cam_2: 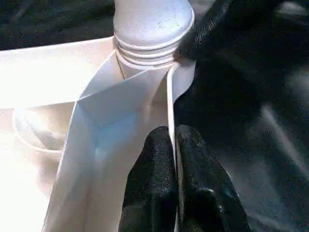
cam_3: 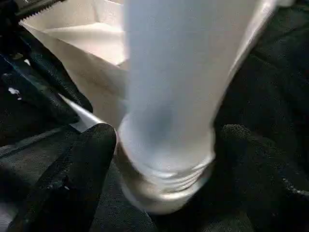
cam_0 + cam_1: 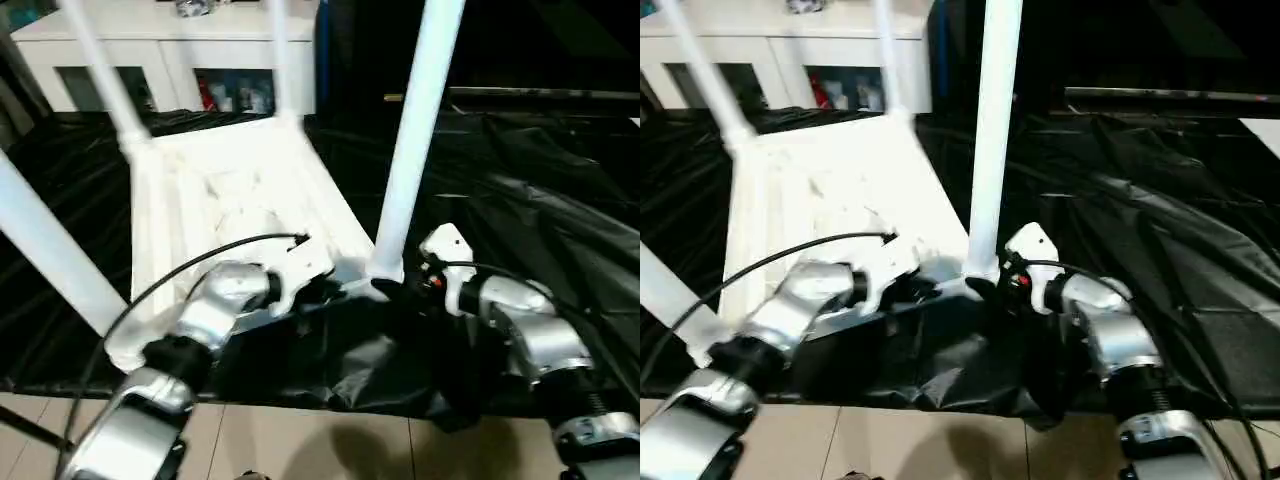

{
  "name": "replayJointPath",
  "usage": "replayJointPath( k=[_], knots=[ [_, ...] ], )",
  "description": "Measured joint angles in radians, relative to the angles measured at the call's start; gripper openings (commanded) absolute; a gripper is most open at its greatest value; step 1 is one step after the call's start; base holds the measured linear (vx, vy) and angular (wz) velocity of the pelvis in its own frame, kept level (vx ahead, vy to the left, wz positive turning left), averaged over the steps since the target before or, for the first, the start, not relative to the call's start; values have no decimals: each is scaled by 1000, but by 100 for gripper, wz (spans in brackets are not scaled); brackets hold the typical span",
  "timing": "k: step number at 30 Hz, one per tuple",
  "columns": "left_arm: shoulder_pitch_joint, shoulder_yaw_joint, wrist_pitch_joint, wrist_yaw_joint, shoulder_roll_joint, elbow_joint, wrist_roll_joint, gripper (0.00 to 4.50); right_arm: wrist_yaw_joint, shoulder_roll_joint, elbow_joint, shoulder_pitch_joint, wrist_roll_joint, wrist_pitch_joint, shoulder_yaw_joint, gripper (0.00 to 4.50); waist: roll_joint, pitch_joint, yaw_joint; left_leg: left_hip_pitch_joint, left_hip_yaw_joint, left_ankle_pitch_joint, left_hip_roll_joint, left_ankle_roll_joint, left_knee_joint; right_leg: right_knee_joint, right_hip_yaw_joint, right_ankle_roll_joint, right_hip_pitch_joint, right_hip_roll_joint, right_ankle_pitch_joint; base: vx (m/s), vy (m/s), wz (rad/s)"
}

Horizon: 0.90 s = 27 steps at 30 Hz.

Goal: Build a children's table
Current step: Rotate leg to tighten

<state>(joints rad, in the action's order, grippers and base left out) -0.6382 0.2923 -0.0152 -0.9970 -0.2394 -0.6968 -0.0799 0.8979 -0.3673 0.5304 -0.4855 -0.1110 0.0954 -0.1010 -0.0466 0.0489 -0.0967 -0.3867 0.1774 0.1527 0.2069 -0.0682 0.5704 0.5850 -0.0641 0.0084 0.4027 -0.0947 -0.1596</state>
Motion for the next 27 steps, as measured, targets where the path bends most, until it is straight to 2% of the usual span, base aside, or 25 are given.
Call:
replayJointPath(
  k=[10,11,16,20,27],
  knots=[
    [23,0,-2,-57,-24,41,14,0,58,1,14,-27,0,-32,-29,381,1,1,-6,-1,2,0,0,0,1,0,1,1,1,-1,-1,0,0,0],
    [27,0,-1,-59,-24,46,14,0,64,0,25,-27,2,-32,-29,363,1,1,-6,-1,2,0,0,0,1,0,1,1,1,-1,-1,0,0,0],
    [30,0,-1,-61,-25,49,14,0,81,0,33,-27,3,-37,-34,336,1,1,-7,0,4,0,0,0,1,0,2,1,1,-1,-1,0,0,0],
    [34,0,-1,-64,-28,55,14,0,89,0,43,-27,7,-46,-45,287,1,1,-8,0,4,0,0,0,2,0,2,1,1,-1,-1,0,0,0],
    [38,-1,4,-65,-31,63,14,0,92,2,45,-27,6,-54,-45,266,2,1,-7,0,4,0,0,0,2,0,3,1,1,-1,-1,0,0,0]
  ],
)
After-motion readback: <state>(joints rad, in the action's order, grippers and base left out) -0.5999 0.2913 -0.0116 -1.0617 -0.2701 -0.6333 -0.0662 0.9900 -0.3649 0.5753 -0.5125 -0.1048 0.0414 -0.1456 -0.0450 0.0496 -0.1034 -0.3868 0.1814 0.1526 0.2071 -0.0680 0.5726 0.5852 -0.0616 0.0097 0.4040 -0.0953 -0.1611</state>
